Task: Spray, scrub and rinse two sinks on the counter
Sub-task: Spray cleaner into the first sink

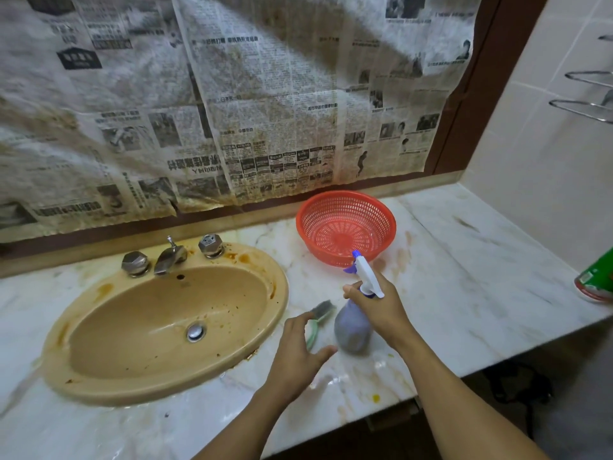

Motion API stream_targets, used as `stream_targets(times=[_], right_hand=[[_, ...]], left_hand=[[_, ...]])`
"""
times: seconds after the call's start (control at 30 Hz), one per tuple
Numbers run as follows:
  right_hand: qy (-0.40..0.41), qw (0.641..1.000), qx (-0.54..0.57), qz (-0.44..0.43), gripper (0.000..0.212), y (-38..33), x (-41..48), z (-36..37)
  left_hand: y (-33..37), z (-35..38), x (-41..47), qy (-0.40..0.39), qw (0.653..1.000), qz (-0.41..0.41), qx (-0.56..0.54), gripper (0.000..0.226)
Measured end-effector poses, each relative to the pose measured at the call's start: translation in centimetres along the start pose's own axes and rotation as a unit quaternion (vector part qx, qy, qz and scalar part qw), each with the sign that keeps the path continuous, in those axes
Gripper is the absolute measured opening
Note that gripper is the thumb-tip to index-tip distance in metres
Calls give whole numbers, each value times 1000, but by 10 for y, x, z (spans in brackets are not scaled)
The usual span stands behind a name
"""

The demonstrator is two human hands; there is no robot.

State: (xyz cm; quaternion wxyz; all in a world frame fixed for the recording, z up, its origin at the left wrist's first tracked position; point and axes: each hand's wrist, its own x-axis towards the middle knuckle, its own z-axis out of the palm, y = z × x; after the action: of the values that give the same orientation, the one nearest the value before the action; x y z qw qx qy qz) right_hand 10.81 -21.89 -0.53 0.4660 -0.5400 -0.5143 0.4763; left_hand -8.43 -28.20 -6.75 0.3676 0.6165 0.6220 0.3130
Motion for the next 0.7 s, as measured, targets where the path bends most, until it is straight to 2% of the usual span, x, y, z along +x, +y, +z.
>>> stream_targets(times=[0.13,0.3,0.4,0.53,0.63,0.7], right_hand=[[9,999,31,9,31,-8,3,7],[-5,996,64,-62,53,-43,1,30],[-15,992,73,-99,52,-67,-9,44],[-54,986,66,-142,49,-93,-31,75],[-90,983,49,-153,70,-105,-54,107],[-131,976,40,-169,75,-114,-70,127]], left_hand=[[10,1,0,0,999,-19,-49,85],[18,-1,-6,-30,987,-51,-149,109],[29,-11,-13,0,975,-48,-215,107],[38,-42,-26,49,970,-26,-236,108],[39,-77,-45,76,965,-9,-252,94],[32,-102,-63,85,957,-14,-276,85]])
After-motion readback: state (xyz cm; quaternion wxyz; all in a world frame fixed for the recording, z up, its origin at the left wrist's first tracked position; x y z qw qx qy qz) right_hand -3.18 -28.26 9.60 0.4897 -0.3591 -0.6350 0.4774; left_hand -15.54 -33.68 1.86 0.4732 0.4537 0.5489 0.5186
